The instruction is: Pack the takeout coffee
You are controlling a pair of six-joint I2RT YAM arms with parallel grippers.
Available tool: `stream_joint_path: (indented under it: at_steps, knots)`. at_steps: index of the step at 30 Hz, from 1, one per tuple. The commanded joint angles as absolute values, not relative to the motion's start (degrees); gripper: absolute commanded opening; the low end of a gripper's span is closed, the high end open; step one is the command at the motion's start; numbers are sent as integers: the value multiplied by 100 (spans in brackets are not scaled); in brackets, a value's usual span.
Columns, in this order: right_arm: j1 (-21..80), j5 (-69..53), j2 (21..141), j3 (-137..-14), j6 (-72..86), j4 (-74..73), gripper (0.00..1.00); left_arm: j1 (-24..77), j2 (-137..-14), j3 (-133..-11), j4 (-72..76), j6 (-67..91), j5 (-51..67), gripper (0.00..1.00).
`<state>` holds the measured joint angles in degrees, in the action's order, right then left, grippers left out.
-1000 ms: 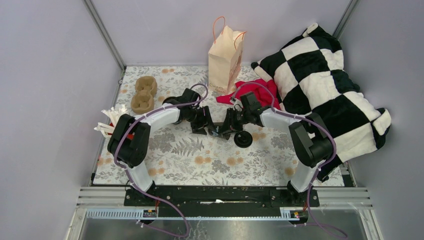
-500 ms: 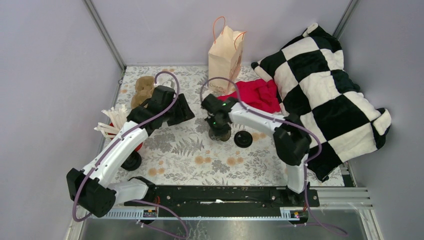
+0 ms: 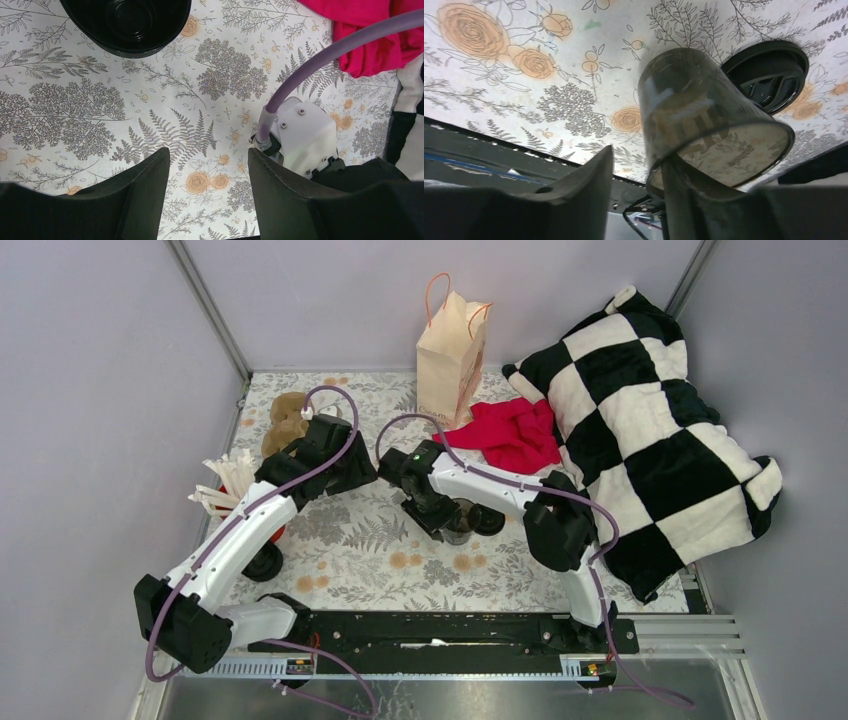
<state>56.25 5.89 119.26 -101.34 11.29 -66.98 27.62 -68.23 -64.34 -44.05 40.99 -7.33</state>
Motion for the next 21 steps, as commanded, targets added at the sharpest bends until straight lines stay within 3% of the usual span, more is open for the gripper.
stream_joint_path:
  at_steps: [1,5,11,15,21]
  knots:
    - [5642,336,11735,-10620,970,-6991,52,2720,-6697,-6599,-4298,4046,-899,63]
    - [5636,141,11441,-11004,982,-7042,70,2725,-6695,-6582,-4285,4026,-899,63]
    - [5217,-168,10856,-11274,1256,-7086,74,2720,-6741,-6535,-4133,3992,-679,64]
    - [4157,-87,9823,-10220,1395,-6230,75,2724,-6736,-6387,-3830,3930,-279,70]
    - [2642,-385,9243,-8093,984,-5011,86,2729,-7150,-6264,-3214,3862,1238,79]
